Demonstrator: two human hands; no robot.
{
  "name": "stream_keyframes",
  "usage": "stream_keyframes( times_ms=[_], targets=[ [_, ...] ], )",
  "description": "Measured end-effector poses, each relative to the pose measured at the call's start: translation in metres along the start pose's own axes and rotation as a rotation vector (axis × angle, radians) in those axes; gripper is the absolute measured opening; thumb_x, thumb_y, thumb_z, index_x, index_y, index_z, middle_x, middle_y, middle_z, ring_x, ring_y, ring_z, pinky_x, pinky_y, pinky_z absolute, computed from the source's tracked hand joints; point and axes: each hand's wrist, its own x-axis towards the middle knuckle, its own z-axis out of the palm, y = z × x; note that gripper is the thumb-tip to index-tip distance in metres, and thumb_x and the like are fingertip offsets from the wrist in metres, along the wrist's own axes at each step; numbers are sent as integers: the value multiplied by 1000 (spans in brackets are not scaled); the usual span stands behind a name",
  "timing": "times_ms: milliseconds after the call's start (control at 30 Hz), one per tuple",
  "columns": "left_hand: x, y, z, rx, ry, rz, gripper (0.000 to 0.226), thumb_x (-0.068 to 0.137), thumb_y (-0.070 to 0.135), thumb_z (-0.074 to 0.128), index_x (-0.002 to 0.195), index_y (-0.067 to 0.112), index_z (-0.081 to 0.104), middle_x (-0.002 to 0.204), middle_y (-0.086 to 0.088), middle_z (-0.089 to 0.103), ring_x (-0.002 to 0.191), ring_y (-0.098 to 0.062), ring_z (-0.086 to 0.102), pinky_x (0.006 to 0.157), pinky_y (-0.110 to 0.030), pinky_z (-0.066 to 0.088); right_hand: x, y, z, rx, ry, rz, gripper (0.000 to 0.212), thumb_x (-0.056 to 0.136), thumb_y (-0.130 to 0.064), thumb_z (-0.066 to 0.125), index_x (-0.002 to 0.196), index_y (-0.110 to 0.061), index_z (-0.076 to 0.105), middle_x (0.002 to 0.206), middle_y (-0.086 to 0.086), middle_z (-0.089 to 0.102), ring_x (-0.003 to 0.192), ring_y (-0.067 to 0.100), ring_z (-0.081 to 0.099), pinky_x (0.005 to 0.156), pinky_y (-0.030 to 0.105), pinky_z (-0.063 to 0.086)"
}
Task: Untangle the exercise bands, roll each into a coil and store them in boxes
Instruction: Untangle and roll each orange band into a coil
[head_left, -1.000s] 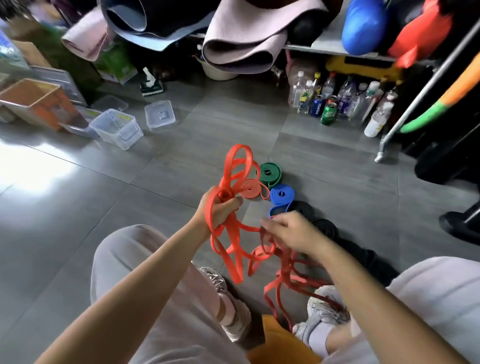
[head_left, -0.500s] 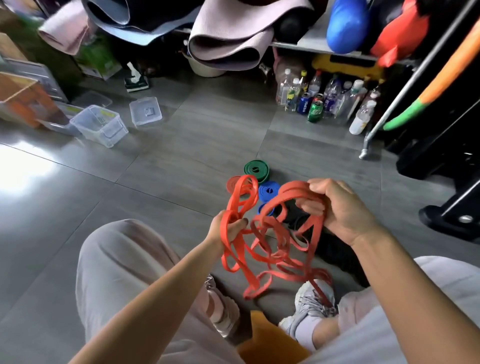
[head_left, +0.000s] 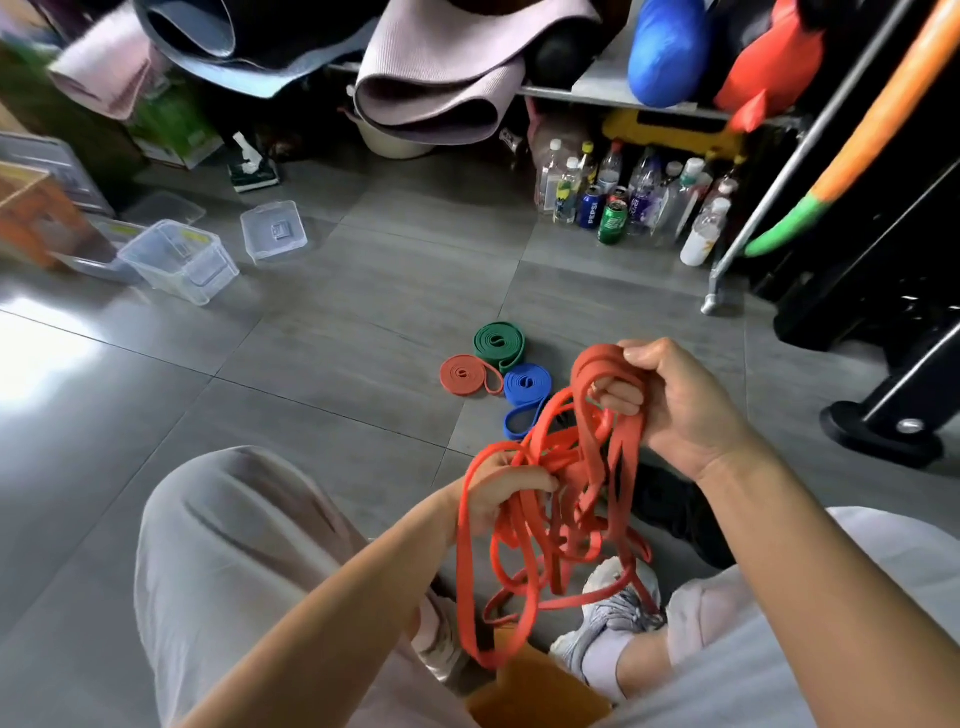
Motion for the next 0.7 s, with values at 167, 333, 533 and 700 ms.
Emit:
stream_keyframes(
  times_ms=[167,333,533,700],
  targets=[
    [-4,-4,0,-141,-13,-32,16,69,17,64,84,10,65,72,-6,70,58,-16,67,56,-28,55,-5,5,-16,-136,-136,-54,34,76,-12,39,48,-20,55,45,-3,39,45,12,35,53,24,33],
    [-11,-2,-3,-237,-31,-23,21,72,21,61,88,9,67,77,-8,72,60,-19,68,56,-29,54,-9,4,-24,-302,-150,9,39,83,-21,40,60,-5,66,54,8,56,52,16,49,54,24,43],
    [-18,4,-22,-285,19,71,26,71,15,62,95,4,63,74,-9,69,63,-21,67,66,-35,55,-13,28,-35,-832,-124,243,8,90,-13,59,97,-16,55,49,-3,58,40,5,48,41,15,36],
    [-25,8,-23,-233,-41,124,18,77,12,56,84,16,72,74,-5,70,64,-19,67,65,-34,54,-8,49,-21,-1023,-277,274,34,81,-14,71,105,-31,55,60,-9,66,57,2,59,59,17,45]
  ],
)
